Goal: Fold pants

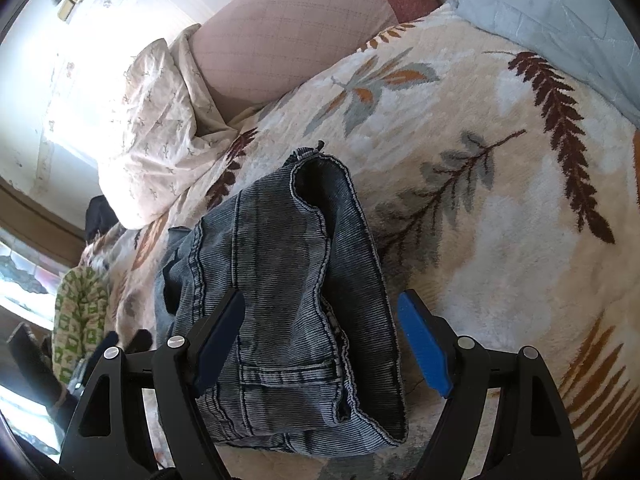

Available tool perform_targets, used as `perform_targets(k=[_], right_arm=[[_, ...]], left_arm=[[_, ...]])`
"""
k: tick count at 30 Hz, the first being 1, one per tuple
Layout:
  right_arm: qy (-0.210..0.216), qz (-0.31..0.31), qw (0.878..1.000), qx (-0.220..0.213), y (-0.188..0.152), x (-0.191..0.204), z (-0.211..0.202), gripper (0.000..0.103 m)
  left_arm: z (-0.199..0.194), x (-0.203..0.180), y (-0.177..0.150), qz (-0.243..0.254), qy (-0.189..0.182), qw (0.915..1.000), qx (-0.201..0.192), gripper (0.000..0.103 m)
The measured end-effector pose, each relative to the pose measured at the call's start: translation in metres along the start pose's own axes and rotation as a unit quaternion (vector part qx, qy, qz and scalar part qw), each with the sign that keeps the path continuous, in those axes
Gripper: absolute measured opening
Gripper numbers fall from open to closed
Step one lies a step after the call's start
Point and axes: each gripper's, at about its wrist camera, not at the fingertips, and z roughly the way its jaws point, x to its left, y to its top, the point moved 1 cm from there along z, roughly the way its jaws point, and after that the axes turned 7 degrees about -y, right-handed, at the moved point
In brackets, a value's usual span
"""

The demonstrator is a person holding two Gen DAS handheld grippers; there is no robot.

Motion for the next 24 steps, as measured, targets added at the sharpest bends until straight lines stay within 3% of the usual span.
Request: perform_targets(k=[11,16,20,24], right_arm=[[0.020,0.040,0.999,0.015,0.008,-0.016,-0.002,0.079],[0.014,0.054,0.998,0.037,0.007,-0.024,0.009,0.080],[0.009,0.051,0.997,0.066,0.000,-0.021,0.023,0.081],[0.009,0.038,0.997,0.061,-0.002,-0.012,0.027,0.088]], left_arm=[[0.025,0.002,-0.001,-0.041,-0.067,0.9947,0.066,0.103],[0.034,0.006,-0.005,-0.064,-0.079,0.9919,0.076,0.103],[0.037,0.016,-0.008,-0.094,-0.111,0.9854,0.089,0.103],[0.031,0.023,-0.012,-0.098,-0.142,0.9810,0.090,0.103]])
